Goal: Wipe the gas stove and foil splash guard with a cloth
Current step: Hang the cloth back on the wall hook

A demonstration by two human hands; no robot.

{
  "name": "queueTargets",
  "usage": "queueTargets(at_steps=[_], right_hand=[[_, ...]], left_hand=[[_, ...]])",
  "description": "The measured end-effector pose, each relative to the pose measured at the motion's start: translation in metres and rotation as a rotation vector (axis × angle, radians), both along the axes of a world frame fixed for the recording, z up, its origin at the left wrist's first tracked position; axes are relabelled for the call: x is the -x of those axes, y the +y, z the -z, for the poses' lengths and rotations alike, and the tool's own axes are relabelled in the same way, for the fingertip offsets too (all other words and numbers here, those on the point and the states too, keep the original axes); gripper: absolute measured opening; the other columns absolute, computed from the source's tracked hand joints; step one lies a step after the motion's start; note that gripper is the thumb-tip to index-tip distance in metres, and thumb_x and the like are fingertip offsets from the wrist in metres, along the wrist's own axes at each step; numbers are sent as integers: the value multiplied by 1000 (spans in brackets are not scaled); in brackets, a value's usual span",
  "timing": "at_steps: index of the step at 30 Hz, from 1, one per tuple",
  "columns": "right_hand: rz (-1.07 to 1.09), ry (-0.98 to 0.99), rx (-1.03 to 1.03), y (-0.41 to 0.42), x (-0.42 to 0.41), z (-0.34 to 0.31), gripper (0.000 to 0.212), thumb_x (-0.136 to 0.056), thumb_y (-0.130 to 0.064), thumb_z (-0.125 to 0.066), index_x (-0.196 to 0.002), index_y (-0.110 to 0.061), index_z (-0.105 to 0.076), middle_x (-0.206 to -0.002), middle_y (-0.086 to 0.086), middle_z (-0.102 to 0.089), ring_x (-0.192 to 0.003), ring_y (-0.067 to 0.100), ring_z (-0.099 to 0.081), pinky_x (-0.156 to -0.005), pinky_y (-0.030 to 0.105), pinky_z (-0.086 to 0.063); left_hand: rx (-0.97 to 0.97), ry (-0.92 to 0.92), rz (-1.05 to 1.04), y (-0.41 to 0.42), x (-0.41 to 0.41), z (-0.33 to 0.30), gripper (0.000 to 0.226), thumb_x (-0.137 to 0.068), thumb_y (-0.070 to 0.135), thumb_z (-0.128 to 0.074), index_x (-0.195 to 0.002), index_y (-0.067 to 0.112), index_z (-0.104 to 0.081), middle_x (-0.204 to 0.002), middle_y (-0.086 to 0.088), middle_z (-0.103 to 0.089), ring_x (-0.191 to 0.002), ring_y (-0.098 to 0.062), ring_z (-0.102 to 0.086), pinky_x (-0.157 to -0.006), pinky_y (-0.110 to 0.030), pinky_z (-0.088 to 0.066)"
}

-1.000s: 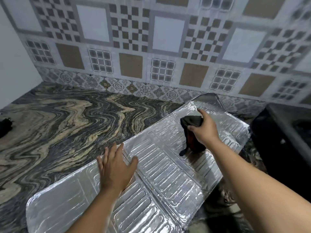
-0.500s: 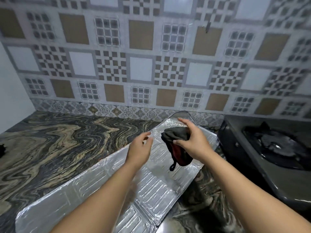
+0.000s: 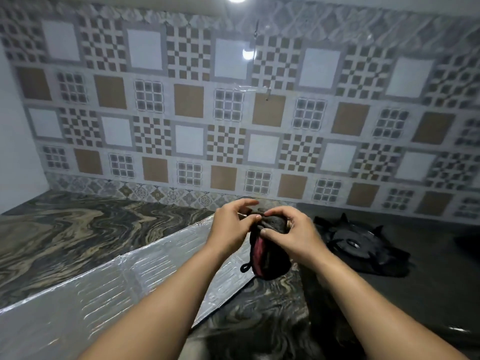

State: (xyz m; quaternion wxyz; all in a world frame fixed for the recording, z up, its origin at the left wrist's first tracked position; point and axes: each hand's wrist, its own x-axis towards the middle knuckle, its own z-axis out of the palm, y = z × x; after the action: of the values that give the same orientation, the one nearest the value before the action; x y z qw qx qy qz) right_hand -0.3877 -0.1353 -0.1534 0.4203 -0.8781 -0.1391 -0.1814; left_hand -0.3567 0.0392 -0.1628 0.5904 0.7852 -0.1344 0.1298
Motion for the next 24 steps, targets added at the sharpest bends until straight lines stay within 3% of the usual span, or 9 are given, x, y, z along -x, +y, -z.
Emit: queueTargets(at_steps=[3, 6, 10, 15, 17, 19, 21, 24], right_hand=[[39, 32, 18, -27, 7, -9, 34, -67, -37, -86, -97, -33, -72, -94, -15, -72, -91, -1, -66, -82, 23, -51], [100, 40, 5, -50, 5, -16, 33, -66, -39, -86, -95, -28, -73, -87, -14, -73, -85, 0, -66, -77, 21, -51], [122, 37, 84, -75, -11, -20, 17, -76, -35, -81, -86, -26, -71, -84, -11, -66, -74, 1, -57, -66, 16, -41], [128, 3, 202, -87, -44, -27, 9, -84, -34, -72, -92, -34, -68, -116, -18, -54, -116, 10, -43, -101, 33, -34], [118, -2, 230, -85, -61, -35, 7, -84, -36, -71, -89, -35, -67, -112, -22, -61, -113, 11, -53, -104, 41, -40], [85, -2, 256, -82, -80, -43, 9, -83, -38, -71, -89, -35, -66, -93, -20, -68, -96, 9, -62, -97, 44, -46], [69, -36, 303, -77, -99, -51, 20, -85, -37, -70, -99, -42, -58, -89, -19, -67, -93, 9, -62, -102, 43, -41], [51, -133, 417, -72, -128, -63, 36, -89, -25, -65, -109, -47, -46, -94, -20, -66, -92, 4, -58, -109, 39, -29]], left_hand=[[10, -35, 7, -23, 4, -13, 25, -83, 6, -76, -105, 17, -78, -92, 2, -78, -87, -9, -73, -85, -40, -60], [1, -108, 18, -36, 4, -28, 23, -85, 3, -74, -101, 19, -79, -94, 6, -77, -89, -9, -73, -86, -40, -60], [-183, -267, 0, -36, -8, -47, 23, -90, 6, -68, -99, 25, -77, -98, 10, -69, -94, -9, -66, -88, -35, -57], [-677, -366, 159, -22, -40, -64, 14, -97, 11, -57, -98, 24, -62, -109, 1, -54, -97, -16, -54, -86, -34, -52], [-823, -432, 193, -18, -56, -68, 11, -95, 16, -60, -95, 26, -65, -109, -4, -52, -93, -16, -51, -80, -33, -50], [-824, -437, 191, -12, -75, -76, 10, -95, 27, -65, -86, 31, -67, -99, -1, -49, -89, -16, -48, -74, -31, -48], [-796, -346, 172, -7, -97, -84, 12, -94, 41, -64, -84, 35, -65, -94, 2, -46, -87, -17, -46, -72, -31, -44], [-894, -390, 133, 1, -136, -92, 27, -94, 56, -50, -94, 32, -62, -96, 3, -46, -88, -17, -45, -72, -31, -44]])
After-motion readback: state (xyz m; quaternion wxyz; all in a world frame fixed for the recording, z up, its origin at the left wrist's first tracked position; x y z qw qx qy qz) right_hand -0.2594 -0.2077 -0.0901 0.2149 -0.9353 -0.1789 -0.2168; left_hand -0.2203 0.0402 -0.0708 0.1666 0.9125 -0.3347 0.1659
